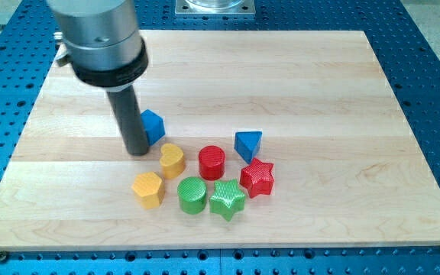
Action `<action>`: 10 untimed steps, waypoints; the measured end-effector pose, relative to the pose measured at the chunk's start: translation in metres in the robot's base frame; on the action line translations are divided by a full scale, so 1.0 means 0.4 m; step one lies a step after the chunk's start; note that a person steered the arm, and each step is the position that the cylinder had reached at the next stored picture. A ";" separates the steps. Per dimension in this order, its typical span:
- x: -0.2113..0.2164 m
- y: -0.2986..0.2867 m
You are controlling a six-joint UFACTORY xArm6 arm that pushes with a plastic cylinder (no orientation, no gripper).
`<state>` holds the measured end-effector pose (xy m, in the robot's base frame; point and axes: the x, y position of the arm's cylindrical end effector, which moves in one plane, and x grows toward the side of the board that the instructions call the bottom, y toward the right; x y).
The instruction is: Place the blue cube to the top of the red circle
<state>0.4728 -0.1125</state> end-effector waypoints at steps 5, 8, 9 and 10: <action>-0.204 -0.028; -0.194 -0.029; -0.170 -0.072; -0.101 -0.014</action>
<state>0.4324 -0.1183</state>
